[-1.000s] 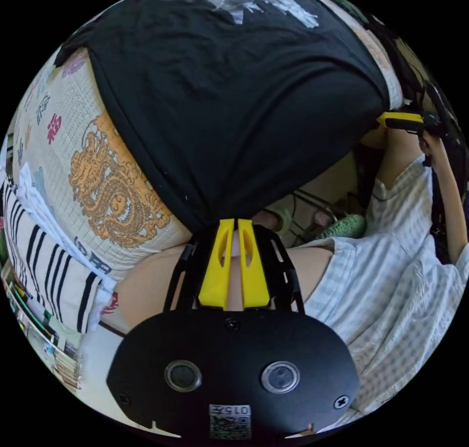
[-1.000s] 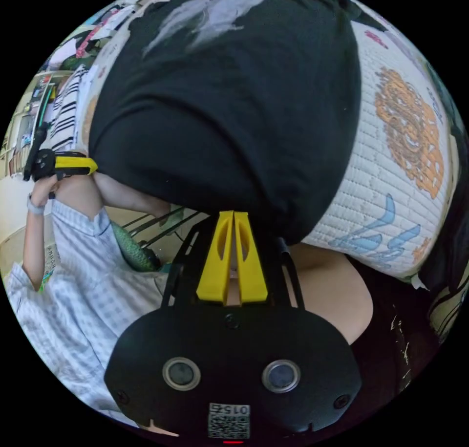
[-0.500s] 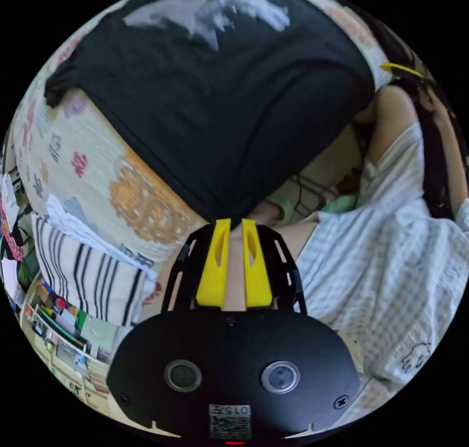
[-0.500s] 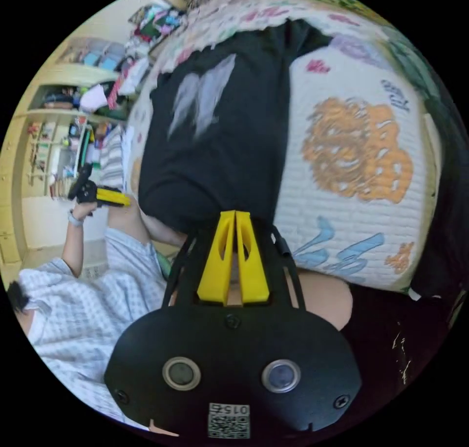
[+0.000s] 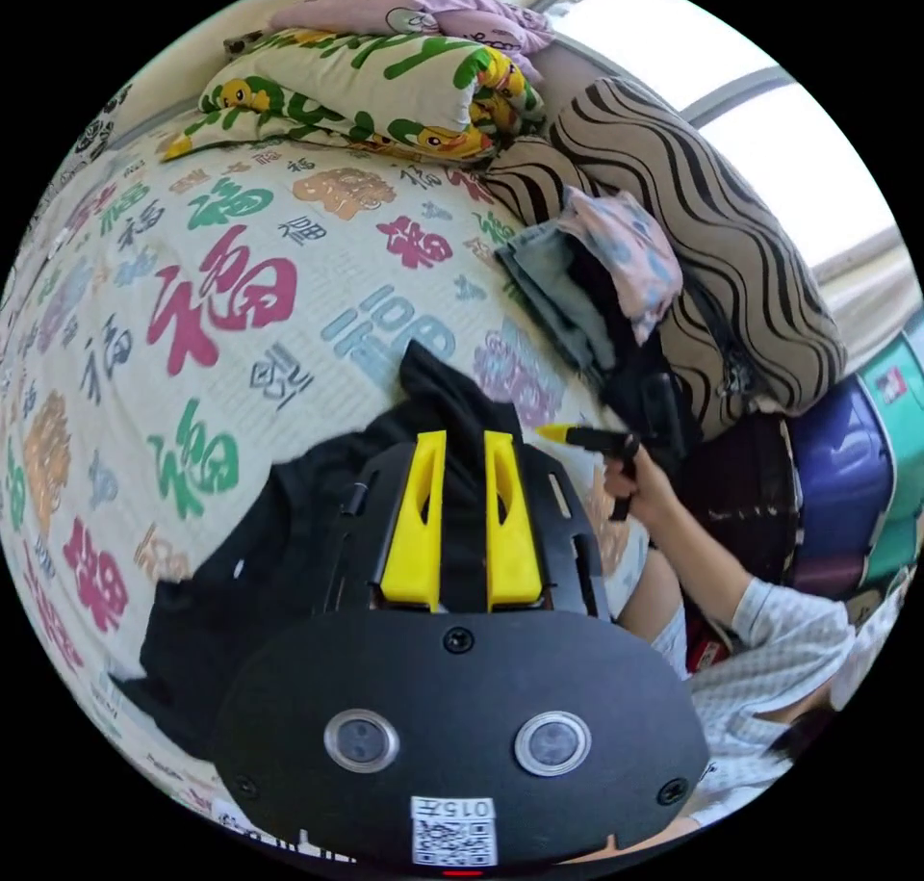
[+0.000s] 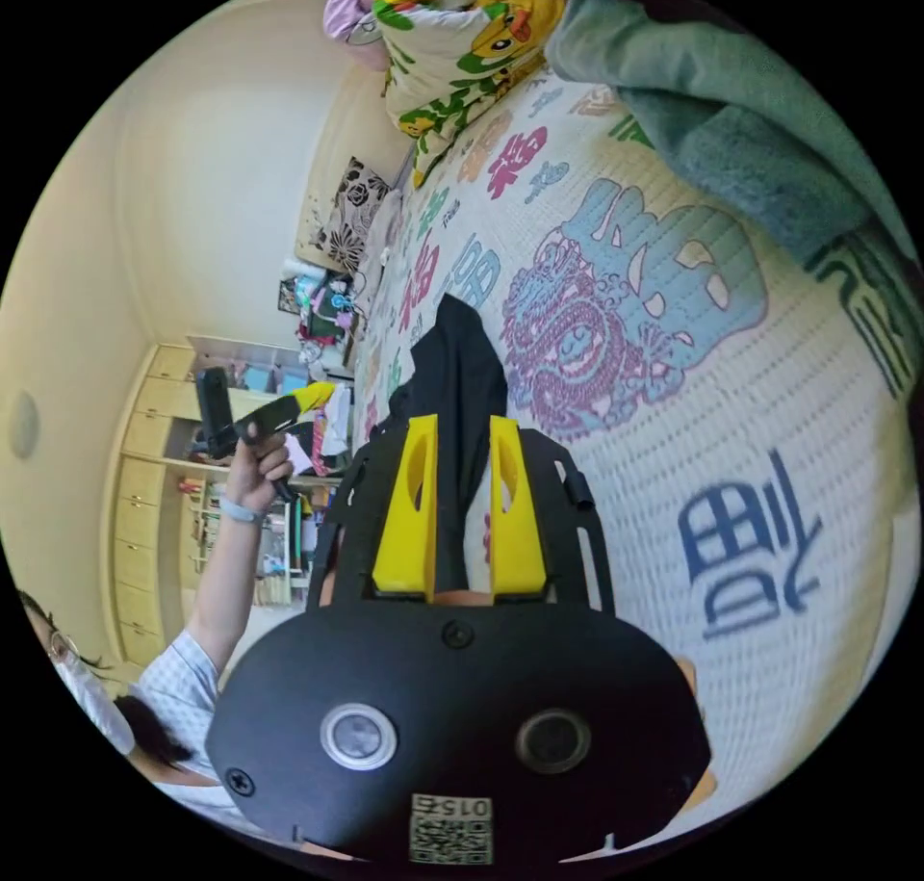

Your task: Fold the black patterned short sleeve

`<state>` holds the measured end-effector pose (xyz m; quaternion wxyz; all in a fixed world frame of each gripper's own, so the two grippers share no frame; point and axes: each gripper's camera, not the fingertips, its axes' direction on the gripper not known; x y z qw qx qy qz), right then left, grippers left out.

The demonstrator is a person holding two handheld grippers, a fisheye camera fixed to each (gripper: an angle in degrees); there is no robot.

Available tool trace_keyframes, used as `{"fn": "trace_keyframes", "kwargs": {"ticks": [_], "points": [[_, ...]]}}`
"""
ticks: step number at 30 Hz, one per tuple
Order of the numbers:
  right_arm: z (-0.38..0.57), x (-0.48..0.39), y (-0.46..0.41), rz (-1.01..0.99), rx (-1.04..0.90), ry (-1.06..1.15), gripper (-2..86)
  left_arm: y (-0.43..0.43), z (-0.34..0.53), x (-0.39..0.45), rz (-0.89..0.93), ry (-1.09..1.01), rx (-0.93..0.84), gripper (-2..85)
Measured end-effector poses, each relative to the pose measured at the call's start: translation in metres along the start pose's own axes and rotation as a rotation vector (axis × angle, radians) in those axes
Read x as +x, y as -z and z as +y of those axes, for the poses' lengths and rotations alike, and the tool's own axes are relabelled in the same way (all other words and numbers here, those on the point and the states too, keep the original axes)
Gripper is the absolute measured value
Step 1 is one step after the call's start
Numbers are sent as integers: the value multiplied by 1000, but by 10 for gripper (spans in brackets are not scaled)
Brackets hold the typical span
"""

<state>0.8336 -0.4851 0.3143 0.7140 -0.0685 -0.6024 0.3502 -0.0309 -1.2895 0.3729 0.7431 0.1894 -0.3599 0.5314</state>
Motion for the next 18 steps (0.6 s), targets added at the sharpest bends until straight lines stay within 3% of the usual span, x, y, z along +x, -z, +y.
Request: {"fn": "trace_keyframes", "kwargs": {"ticks": [3, 7, 11, 18], "points": [[-26, 5, -11, -49, -9, -16, 80, -37, -47, -23, -22, 35, -1, 81], [-42, -7, -25, 59, -53, 38, 35, -81, -78, -51, -70, 91, -39, 84], [-29, -21, -4, 71, 17, 100, 5, -95, -88, -66, 50, 78, 1, 11], [23, -18, 44, 53, 188, 62, -3, -88, -100, -54, 229, -82, 58, -5]]}}
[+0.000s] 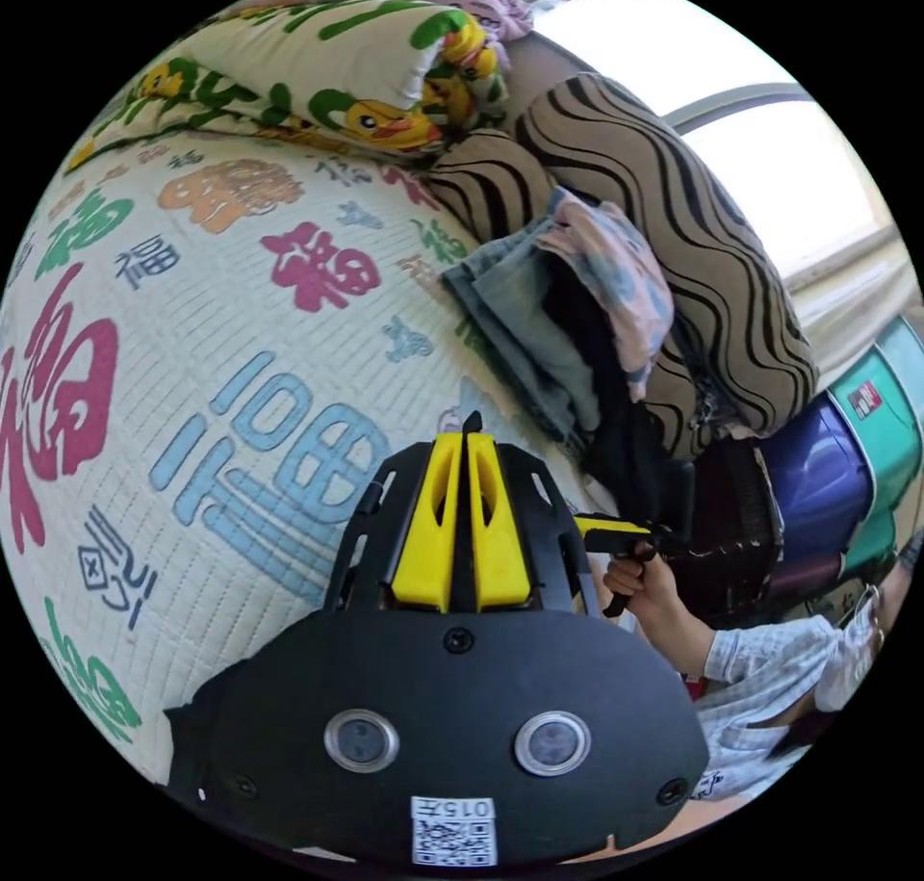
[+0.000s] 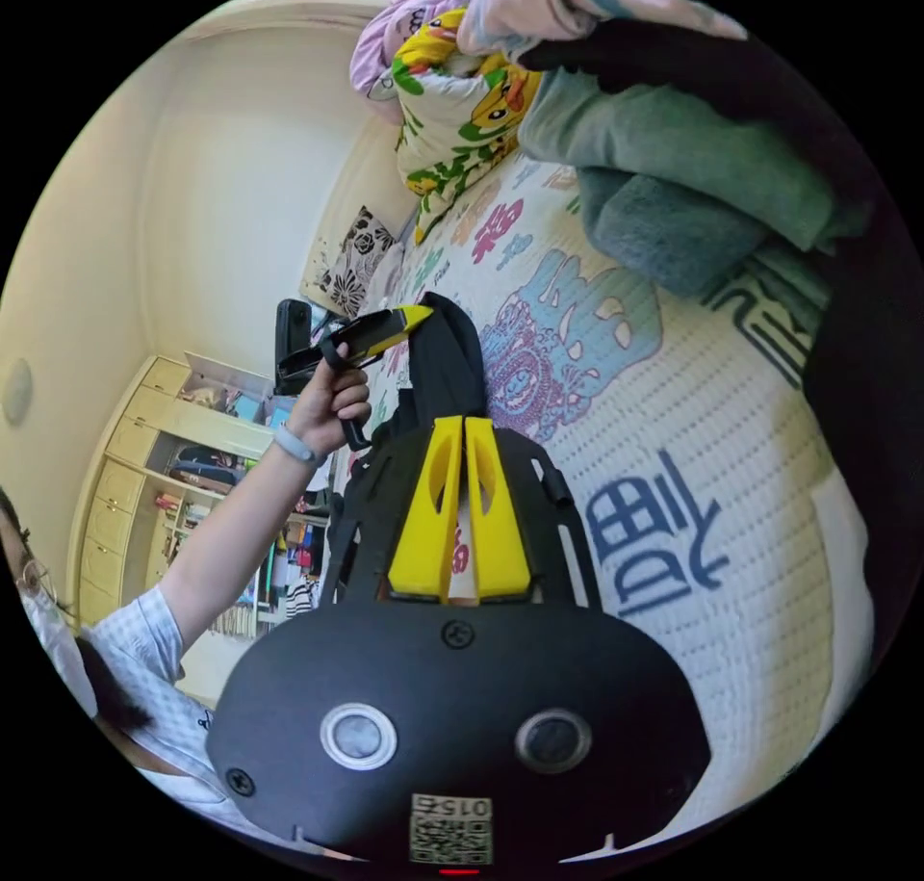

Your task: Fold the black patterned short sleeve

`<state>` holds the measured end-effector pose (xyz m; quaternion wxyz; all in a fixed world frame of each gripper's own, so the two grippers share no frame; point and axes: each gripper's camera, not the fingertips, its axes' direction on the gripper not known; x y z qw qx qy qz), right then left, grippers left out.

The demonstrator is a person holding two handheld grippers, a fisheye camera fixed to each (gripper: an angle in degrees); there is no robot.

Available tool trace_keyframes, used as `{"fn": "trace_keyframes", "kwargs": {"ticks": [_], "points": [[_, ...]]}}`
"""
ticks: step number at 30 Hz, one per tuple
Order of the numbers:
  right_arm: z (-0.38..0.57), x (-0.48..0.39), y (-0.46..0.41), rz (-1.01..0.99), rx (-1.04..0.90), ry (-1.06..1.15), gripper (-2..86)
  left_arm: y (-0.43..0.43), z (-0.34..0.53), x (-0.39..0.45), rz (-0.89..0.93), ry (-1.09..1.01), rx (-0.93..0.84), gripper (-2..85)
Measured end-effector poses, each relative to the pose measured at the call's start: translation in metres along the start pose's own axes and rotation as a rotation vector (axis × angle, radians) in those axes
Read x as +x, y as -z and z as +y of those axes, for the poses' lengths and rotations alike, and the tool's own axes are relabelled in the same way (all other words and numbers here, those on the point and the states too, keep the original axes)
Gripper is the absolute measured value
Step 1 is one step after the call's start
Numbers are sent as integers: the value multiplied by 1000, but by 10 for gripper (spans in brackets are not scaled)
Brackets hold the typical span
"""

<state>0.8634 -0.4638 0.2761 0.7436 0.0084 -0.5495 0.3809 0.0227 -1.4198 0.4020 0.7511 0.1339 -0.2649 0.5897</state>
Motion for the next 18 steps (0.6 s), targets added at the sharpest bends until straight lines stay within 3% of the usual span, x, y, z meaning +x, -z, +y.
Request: {"fn": "trace_keyframes", "kwargs": {"ticks": [6, 9, 13, 18], "points": [[41, -36, 13, -8, 50, 109, -3, 29, 8, 18, 103, -141, 87, -5], [67, -77, 8, -24, 18, 263, -3, 79, 44, 24, 171, -256, 224, -5], [115, -137, -27, 6, -117, 512, -3, 144, 132, 21, 49, -310, 290, -3], [183, -164, -108, 97, -373, 679, 1, 156, 221, -5, -68, -185, 239, 7]]}}
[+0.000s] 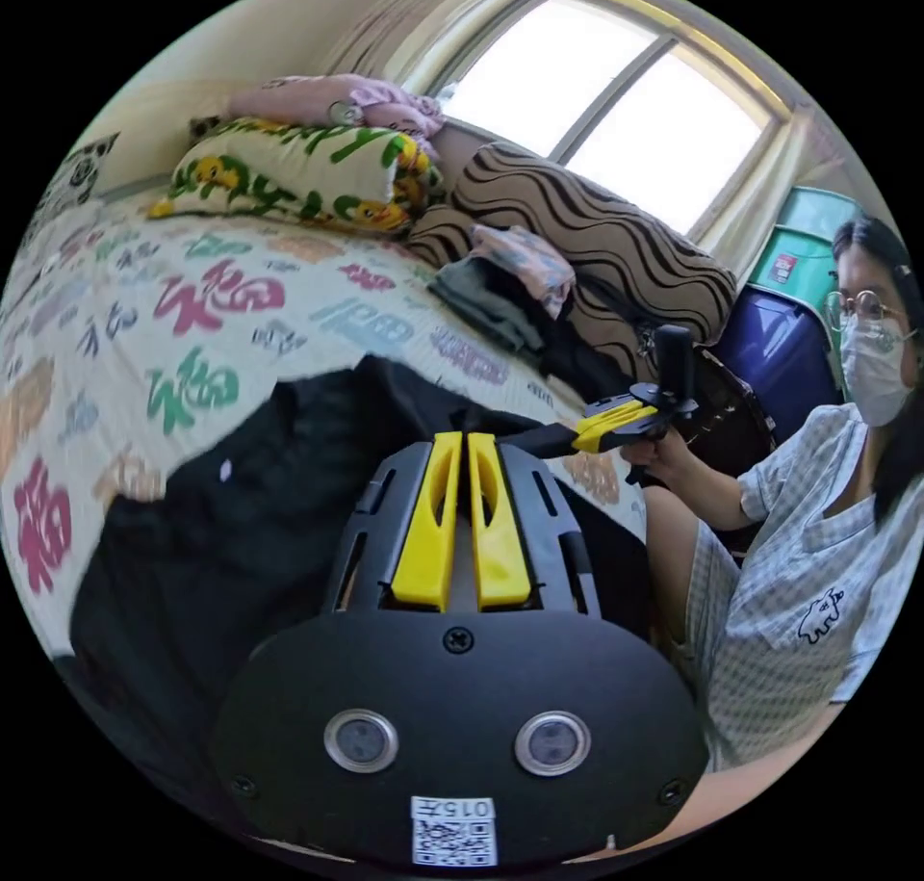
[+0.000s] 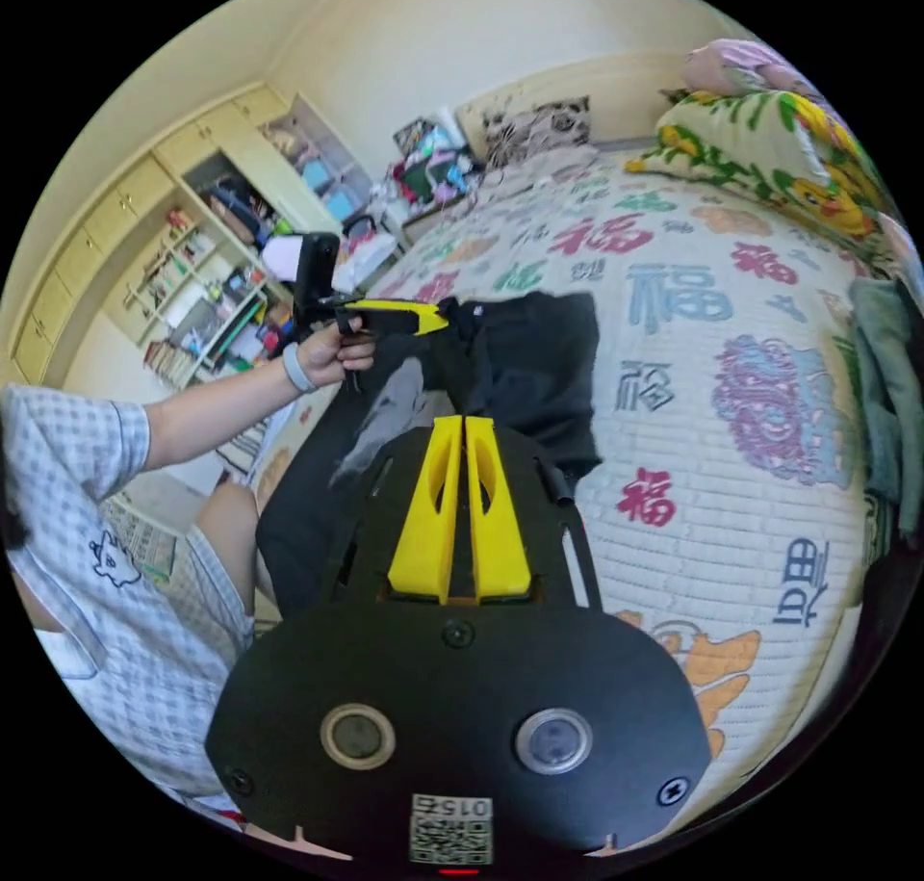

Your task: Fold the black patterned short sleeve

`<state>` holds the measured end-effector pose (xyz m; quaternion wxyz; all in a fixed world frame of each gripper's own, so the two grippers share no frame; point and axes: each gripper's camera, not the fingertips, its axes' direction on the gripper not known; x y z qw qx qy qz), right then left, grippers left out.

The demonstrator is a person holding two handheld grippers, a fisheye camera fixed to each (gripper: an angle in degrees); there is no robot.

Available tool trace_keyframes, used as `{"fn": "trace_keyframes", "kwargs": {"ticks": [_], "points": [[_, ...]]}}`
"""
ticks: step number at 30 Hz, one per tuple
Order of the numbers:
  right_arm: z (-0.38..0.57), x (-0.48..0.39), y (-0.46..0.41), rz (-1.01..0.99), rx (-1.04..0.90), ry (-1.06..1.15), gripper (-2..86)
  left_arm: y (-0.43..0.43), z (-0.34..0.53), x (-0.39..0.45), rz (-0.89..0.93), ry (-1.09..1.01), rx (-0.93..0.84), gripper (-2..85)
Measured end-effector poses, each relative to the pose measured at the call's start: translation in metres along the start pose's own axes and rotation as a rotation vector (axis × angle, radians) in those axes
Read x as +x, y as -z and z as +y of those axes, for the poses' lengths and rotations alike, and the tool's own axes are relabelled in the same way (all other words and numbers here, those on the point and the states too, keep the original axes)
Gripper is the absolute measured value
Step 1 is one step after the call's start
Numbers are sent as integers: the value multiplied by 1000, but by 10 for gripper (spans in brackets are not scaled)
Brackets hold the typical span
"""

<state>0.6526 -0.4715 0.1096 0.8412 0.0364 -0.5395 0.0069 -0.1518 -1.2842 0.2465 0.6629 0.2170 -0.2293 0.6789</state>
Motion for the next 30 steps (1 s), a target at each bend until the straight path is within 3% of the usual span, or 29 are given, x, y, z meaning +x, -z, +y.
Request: {"fn": "trace_keyframes", "kwargs": {"ticks": [5, 11, 15, 17, 22, 24, 30], "points": [[32, -24, -74, 35, -266, 32, 23, 3, 54, -18, -11, 184, -92, 74], [47, -18, -66, 109, -139, -17, 41, 18, 48, 1, -32, 178, -30, 123], [38, -14, -90, 61, -129, -13, 34, 2, 32, 16, -107, 99, -65, 81], [39, -7, -122, 58, -246, -43, 15, -4, 31, 15, -87, 80, -79, 20], [63, -16, -136, -112, -355, 41, -3, 10, 50, 17, -64, 84, -187, 0], [70, -12, -131, -111, -349, 27, -4, 23, 59, 19, -70, 104, -202, 4], [54, 27, -97, -6, -91, -87, 4, 50, 42, 40, -60, 100, -67, 72]]}}
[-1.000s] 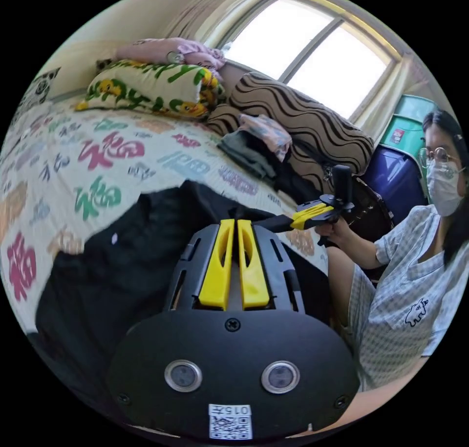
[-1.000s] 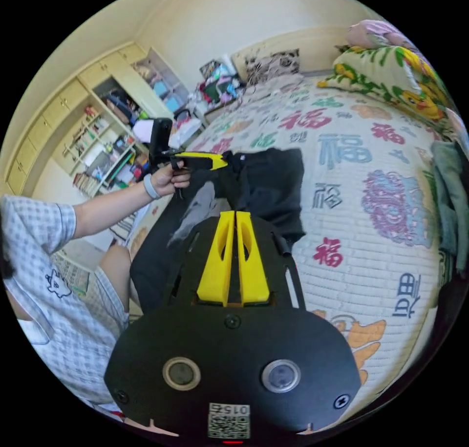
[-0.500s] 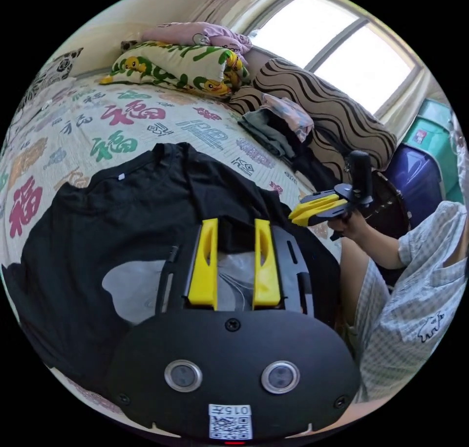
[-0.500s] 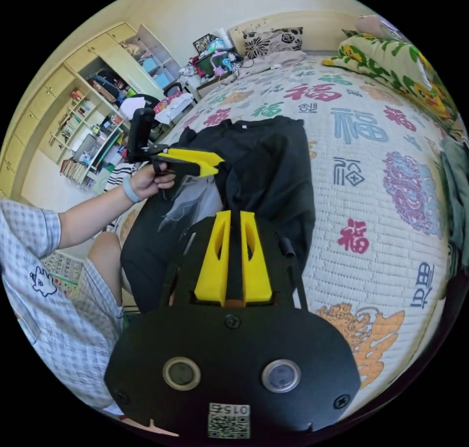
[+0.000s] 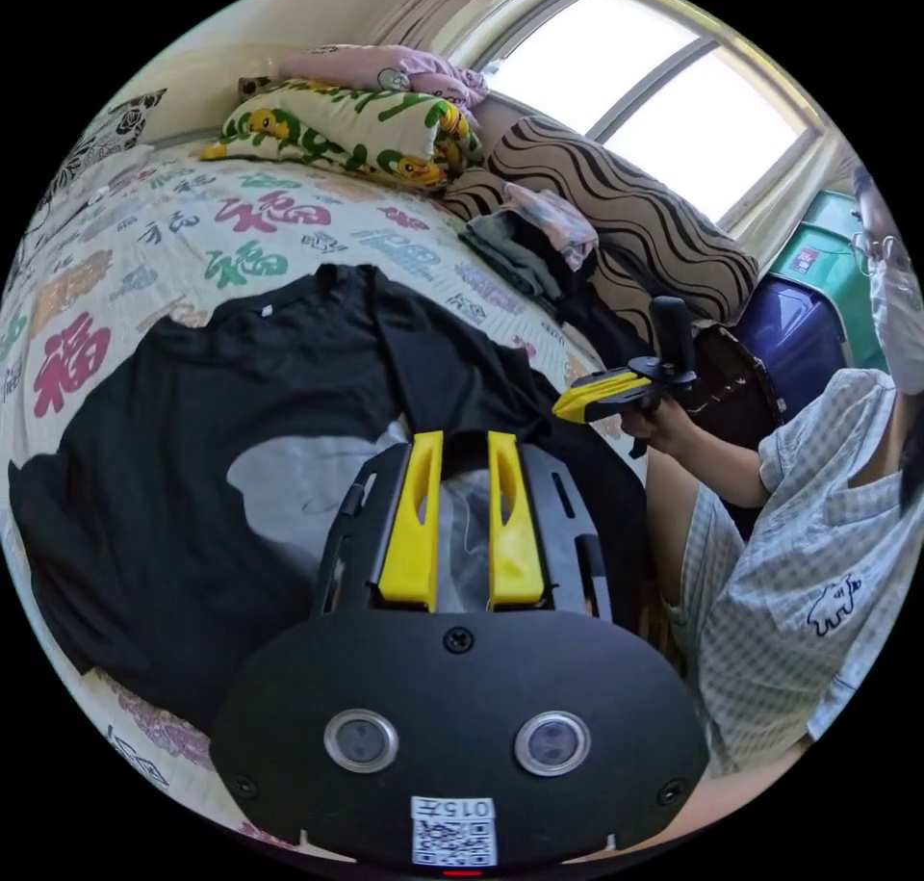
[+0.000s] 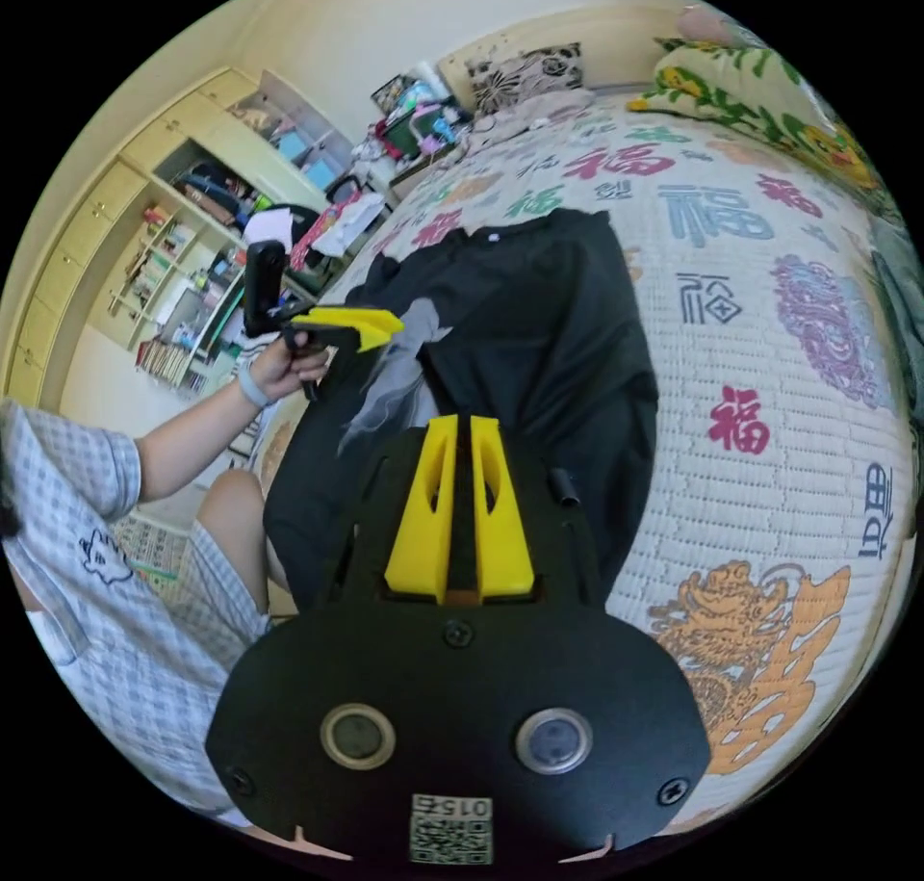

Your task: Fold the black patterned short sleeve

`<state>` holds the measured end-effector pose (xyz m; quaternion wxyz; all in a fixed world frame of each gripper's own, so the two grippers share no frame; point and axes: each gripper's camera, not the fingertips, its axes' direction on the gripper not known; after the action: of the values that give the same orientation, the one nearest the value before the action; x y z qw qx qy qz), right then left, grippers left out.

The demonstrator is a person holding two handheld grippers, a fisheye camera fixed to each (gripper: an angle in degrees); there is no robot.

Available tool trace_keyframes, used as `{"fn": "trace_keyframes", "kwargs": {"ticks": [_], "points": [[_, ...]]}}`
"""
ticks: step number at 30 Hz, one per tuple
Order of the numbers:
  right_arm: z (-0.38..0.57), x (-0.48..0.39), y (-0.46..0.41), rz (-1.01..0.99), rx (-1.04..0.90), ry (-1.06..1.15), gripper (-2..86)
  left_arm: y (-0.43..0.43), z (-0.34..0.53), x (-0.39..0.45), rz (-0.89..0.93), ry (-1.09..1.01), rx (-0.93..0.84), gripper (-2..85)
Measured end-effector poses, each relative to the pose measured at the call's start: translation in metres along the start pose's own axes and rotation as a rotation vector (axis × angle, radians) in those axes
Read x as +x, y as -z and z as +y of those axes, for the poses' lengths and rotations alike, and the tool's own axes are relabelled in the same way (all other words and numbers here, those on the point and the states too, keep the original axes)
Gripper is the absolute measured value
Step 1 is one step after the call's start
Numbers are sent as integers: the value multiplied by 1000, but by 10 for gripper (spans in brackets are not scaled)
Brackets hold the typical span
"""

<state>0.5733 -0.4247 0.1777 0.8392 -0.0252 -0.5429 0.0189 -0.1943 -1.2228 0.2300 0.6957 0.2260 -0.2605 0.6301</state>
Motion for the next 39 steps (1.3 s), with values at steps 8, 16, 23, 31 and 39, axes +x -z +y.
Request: {"fn": "trace_keyframes", "kwargs": {"ticks": [8, 16, 23, 31, 39], "points": [[-1, 56, -16, -36, -213, -56, 0, -31, -23, 12, -17, -36, -227, 33], [-9, 184, 47, -241, 195, -428, 78, 16, -81, -11, 36, 139, -24, 85], [-24, 263, 32, -283, 262, -618, 25, -23, -148, -42, 83, 315, -64, 32], [-3, 306, 26, -272, 349, -649, 24, 1, -156, -29, 31, 337, -4, 18], [5, 277, 3, -224, 225, -395, 64, 64, -101, 40, -5, 274, -53, 69]]}}
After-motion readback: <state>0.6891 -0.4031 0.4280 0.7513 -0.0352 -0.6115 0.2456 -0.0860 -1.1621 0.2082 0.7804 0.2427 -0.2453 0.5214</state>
